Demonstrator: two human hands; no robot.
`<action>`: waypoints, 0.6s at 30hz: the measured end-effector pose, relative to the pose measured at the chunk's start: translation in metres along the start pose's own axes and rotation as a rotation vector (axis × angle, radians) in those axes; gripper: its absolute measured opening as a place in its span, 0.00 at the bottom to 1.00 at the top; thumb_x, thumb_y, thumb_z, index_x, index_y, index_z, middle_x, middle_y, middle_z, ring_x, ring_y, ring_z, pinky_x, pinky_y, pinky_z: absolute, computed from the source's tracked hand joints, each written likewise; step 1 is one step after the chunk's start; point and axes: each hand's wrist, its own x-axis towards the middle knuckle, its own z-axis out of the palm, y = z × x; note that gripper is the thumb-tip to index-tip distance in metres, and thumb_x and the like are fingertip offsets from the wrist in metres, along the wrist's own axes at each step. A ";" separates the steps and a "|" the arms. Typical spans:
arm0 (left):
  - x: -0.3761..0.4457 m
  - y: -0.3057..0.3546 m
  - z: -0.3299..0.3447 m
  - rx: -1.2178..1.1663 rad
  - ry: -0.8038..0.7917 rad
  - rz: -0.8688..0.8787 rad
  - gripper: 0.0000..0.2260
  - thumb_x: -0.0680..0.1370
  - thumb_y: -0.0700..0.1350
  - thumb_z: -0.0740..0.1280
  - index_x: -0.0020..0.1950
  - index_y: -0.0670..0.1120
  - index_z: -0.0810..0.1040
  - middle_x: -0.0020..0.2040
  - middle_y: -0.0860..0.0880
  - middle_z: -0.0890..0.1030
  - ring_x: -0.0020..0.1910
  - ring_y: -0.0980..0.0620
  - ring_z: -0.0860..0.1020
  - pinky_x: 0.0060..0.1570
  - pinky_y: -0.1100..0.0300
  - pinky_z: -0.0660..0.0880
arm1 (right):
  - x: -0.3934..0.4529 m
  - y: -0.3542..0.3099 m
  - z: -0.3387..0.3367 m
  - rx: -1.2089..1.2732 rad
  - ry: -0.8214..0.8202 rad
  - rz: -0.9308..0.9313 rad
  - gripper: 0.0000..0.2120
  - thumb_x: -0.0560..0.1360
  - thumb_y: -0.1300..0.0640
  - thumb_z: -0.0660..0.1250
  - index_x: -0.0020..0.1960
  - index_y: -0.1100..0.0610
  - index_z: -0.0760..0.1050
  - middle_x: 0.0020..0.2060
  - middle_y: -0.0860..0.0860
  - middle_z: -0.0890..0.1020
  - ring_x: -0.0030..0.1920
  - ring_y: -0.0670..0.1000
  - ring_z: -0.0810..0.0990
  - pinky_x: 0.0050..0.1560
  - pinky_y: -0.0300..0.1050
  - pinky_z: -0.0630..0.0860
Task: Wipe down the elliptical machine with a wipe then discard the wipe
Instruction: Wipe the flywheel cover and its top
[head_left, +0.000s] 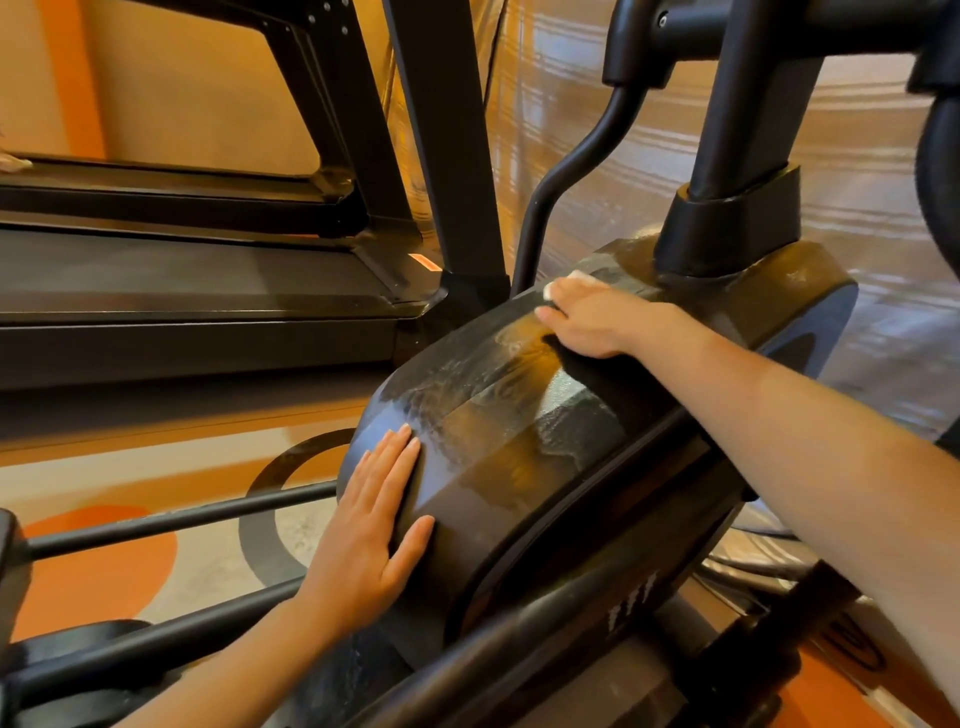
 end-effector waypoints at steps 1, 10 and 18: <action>0.000 0.000 0.000 0.000 -0.003 -0.001 0.30 0.81 0.67 0.50 0.81 0.60 0.49 0.81 0.56 0.53 0.80 0.54 0.52 0.75 0.45 0.56 | -0.007 -0.012 0.004 0.034 -0.025 -0.098 0.22 0.83 0.43 0.51 0.67 0.56 0.70 0.66 0.55 0.71 0.67 0.56 0.70 0.67 0.53 0.67; 0.000 0.001 -0.002 0.054 -0.030 -0.002 0.30 0.81 0.67 0.50 0.81 0.59 0.48 0.81 0.57 0.52 0.80 0.55 0.51 0.76 0.65 0.44 | 0.011 0.045 -0.015 0.014 -0.012 0.023 0.23 0.82 0.41 0.49 0.69 0.53 0.65 0.69 0.55 0.67 0.71 0.59 0.65 0.70 0.58 0.63; 0.000 0.003 -0.002 0.051 -0.010 0.004 0.30 0.81 0.67 0.49 0.81 0.59 0.48 0.81 0.60 0.51 0.80 0.56 0.51 0.77 0.52 0.54 | 0.007 -0.021 0.000 -0.094 -0.032 -0.207 0.16 0.82 0.46 0.50 0.51 0.55 0.72 0.52 0.54 0.76 0.58 0.57 0.75 0.59 0.53 0.69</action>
